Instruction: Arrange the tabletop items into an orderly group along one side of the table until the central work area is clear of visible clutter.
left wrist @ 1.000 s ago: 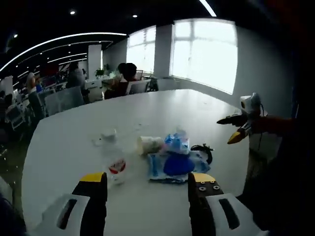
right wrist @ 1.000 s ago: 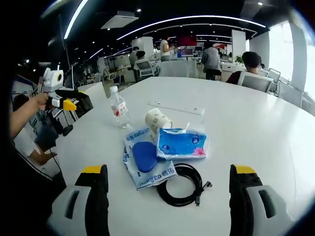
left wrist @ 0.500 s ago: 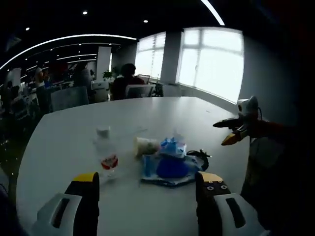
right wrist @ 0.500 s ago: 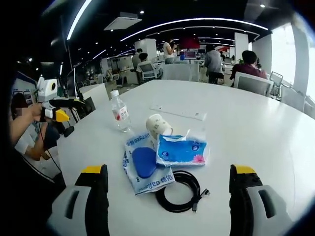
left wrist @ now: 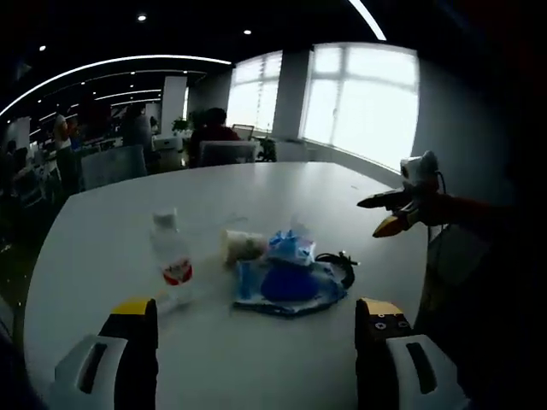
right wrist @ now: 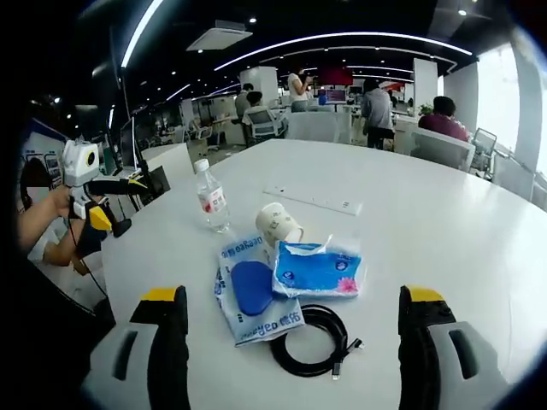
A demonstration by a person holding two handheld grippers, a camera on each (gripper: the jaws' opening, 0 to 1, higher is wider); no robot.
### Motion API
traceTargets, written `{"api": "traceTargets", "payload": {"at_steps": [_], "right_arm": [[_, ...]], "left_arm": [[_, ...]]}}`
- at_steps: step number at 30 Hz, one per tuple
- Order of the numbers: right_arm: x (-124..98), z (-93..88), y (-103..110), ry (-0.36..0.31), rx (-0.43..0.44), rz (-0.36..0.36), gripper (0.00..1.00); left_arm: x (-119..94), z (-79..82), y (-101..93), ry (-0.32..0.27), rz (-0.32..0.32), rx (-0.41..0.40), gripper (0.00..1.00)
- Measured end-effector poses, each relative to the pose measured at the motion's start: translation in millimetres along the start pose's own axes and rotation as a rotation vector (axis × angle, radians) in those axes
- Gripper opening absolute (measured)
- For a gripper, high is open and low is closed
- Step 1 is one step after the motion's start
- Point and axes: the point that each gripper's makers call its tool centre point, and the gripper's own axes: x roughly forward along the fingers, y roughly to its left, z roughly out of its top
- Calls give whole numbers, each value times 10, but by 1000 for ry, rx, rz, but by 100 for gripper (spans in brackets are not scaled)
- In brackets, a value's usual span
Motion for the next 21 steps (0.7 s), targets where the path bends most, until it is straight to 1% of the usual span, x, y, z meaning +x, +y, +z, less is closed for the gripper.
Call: {"api": "traceTargets", "payload": {"at_steps": [2,10,16,18,21], "right_arm": [[30,23,6,2,-10,7,100],[208,172,107,21,-73,44,99],[346,368,237,22,-133,79,99],[369,400,284,19,-146,84,99],[472,481,298,32,-179,93,99]], "left_arm": [[-1,-21,-11,7,0,2,99],[-42,-74,34,3,8,-10,100],[-103,-104,70,7,12,1,100],[-116,-100,91,6,16,4,100],[-124,-83,97,-1,21,-5,100]]}}
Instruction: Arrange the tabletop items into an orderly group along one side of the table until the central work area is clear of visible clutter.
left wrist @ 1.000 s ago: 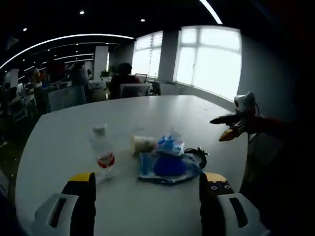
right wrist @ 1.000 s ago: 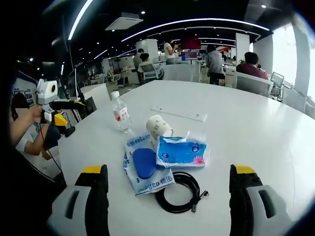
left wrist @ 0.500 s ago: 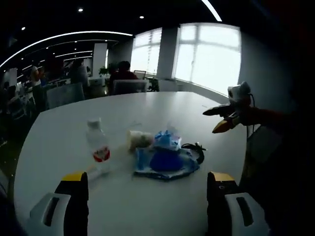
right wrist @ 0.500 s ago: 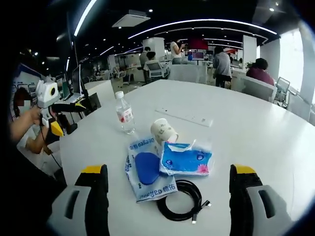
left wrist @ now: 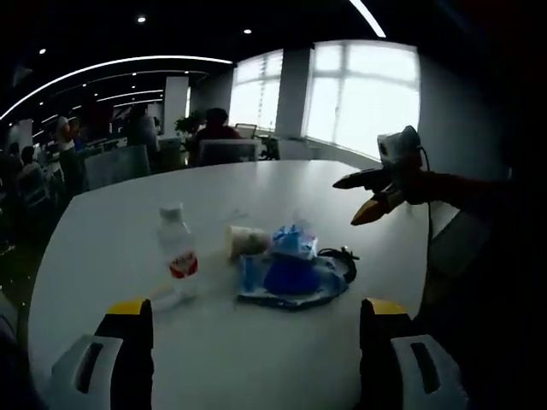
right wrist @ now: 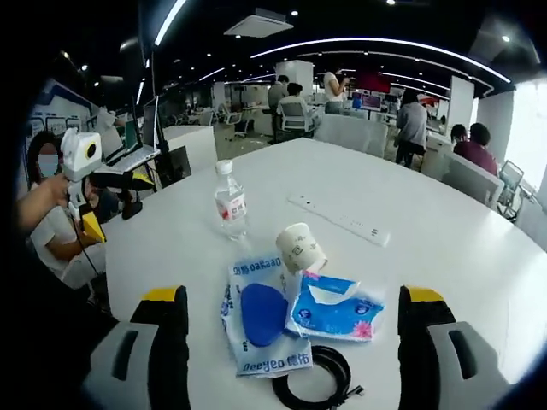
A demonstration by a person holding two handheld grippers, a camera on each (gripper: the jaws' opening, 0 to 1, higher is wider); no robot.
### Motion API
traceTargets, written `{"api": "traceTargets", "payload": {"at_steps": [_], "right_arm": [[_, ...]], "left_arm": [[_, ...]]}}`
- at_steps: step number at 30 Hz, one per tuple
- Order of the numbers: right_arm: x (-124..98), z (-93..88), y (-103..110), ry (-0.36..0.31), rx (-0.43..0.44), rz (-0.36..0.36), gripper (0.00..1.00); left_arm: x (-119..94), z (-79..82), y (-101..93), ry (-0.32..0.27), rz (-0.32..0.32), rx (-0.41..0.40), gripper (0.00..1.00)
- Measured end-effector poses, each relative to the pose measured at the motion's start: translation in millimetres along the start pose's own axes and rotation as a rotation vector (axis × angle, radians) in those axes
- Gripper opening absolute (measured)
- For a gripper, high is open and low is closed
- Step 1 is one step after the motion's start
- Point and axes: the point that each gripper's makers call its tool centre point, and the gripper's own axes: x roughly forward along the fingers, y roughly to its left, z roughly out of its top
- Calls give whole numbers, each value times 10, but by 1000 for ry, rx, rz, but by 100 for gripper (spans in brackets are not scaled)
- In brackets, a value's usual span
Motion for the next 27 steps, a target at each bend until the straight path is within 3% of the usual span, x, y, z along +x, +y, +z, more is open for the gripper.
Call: {"api": "traceTargets", "payload": {"at_steps": [7,20,27], "right_arm": [[166,122,-13,14,-33,16,97],[567,404,-156,-12,-12,45,93],[835,404,-116,30,-51,75,90]], "left_arm": [[1,29,-13,-10,-9,2,100],[-11,29,68,-19,2,-2,99],[-38,80,132,-38,16,-23,99]]}}
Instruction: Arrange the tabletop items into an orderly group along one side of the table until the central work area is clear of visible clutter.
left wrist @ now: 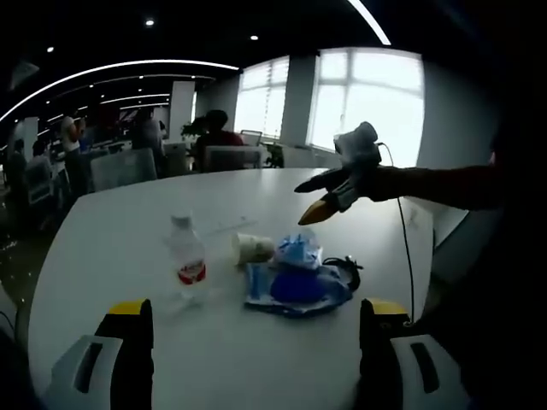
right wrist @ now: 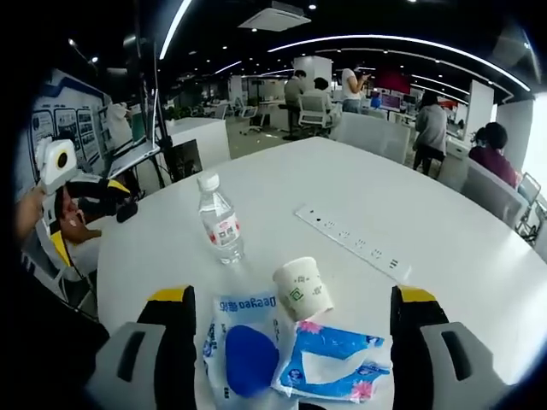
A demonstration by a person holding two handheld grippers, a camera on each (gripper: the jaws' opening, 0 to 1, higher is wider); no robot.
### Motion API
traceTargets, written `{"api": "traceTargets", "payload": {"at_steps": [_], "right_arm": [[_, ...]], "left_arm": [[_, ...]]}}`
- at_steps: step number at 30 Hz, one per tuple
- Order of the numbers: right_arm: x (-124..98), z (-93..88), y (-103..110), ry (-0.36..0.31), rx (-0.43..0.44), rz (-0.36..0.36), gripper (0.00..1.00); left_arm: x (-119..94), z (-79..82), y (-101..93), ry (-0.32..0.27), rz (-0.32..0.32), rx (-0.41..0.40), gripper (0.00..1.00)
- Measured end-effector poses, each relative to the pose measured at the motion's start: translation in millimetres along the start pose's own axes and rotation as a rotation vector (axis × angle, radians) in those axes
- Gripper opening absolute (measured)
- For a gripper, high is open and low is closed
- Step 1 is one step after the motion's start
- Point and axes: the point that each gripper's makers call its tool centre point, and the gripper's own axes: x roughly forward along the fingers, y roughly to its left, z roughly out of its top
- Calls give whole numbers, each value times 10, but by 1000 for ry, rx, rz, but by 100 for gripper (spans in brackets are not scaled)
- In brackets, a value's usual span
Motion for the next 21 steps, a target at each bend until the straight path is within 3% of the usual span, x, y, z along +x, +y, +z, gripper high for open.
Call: {"api": "traceTargets", "payload": {"at_steps": [8,11,15,21], "right_arm": [[315,6,-52,53,-72,31,84],[484,-99,-90,87,-87,42,83],[570,-172,-95,112,-91,51,79],[702,-286,-136,144,-164,43,77]], "left_arm": [[-4,10,14,-9,-3,-1,98],[7,10,11,-8,-6,4,97],[21,37,8,-15,-11,-3,96],[30,94,-1,-33,-13,-9,96]]}}
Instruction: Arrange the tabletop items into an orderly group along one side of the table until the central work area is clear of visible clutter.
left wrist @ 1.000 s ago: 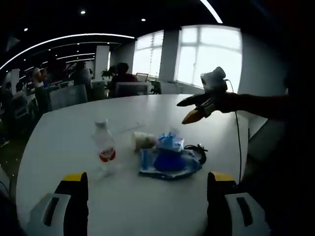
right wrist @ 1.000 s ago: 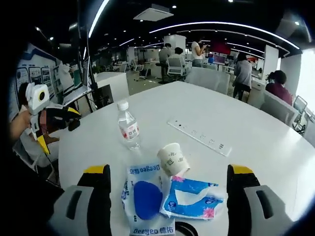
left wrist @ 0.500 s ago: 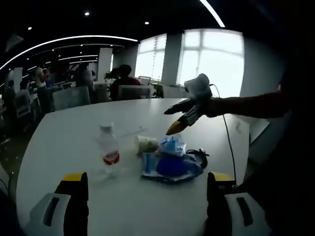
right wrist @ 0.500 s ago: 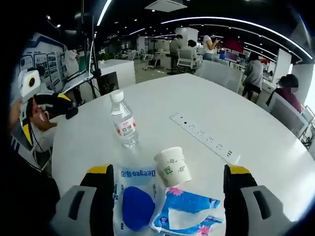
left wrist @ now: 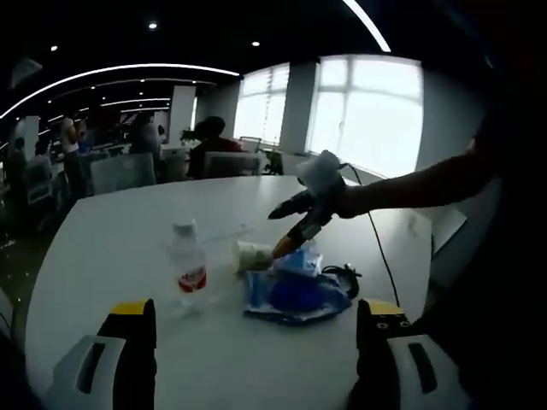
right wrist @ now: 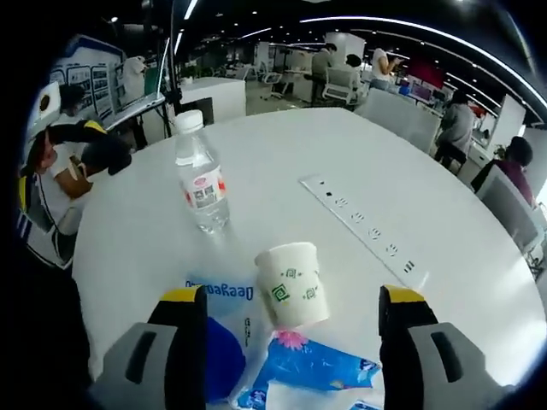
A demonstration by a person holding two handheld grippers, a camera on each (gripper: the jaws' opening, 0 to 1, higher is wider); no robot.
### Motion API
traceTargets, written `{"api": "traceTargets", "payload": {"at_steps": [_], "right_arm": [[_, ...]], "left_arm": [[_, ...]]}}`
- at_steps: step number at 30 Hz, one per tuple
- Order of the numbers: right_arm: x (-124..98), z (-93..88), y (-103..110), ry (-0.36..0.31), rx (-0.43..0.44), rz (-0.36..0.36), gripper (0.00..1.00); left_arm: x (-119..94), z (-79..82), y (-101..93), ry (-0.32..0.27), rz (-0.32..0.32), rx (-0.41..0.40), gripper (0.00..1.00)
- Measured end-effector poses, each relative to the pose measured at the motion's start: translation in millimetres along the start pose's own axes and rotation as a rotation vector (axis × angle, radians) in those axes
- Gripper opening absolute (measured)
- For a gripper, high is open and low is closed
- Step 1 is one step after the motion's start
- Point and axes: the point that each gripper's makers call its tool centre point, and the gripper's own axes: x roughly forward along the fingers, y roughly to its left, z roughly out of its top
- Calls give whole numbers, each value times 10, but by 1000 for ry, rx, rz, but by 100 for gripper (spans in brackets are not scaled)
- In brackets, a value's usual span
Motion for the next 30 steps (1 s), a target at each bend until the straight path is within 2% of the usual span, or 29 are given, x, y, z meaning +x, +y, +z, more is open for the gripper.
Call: {"api": "traceTargets", "payload": {"at_steps": [7,12,17,23,30], "right_arm": [[206,-133,-29,44,-17,11,72],[295,-161,47,62,-61,50,69],[446,-239,60,91,-62,69,67],[553,-308,120,114,-69,98,65],[605,-351,104,127,-80,101,60]], "left_arm": [[3,-29,27,9,14,-12,95],[-1,-41,14,8,14,-13,93],[-6,-76,-25,22,11,-11,93],[19,-168,-48,48,0,-20,92],[63,-147,-11,48,-16,-29,90]]}}
